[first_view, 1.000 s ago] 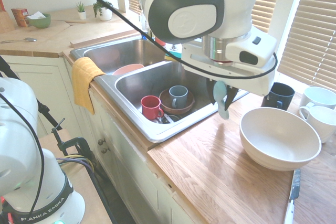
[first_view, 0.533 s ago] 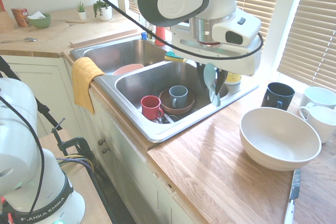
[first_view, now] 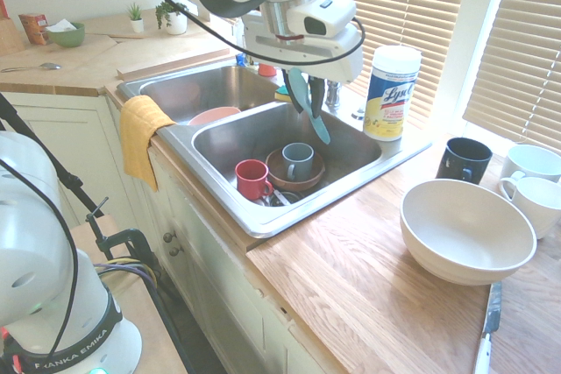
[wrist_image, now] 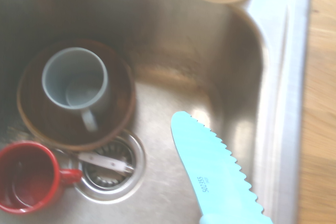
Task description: Put the knife into the sink
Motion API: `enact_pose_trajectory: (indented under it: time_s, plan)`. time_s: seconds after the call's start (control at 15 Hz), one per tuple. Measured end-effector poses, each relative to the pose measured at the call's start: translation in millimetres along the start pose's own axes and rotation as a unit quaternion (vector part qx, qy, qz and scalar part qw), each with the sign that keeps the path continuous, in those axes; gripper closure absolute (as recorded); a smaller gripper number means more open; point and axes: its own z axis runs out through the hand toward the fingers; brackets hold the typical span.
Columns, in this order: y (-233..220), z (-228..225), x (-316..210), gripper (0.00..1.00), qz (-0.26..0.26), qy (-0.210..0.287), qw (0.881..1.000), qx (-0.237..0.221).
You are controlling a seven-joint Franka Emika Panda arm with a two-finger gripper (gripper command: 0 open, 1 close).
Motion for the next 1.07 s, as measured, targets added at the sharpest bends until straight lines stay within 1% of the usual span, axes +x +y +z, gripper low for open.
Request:
enact_pose_trajectory:
  time_s: [0.13,0.27,0.53,0.8,1.07]
  plan:
    - [-22,32,-11,1.00,0.019,0.000,1.000,-0.008]
    - [-34,74,-15,1.00,0.040,0.002,0.999,-0.018]
    - [-50,155,-4,1.00,0.089,-0.012,0.995,-0.039]
    - [-67,197,4,1.00,0.116,-0.025,0.992,-0.049]
    - [-72,234,-7,1.00,0.130,-0.046,0.989,-0.060]
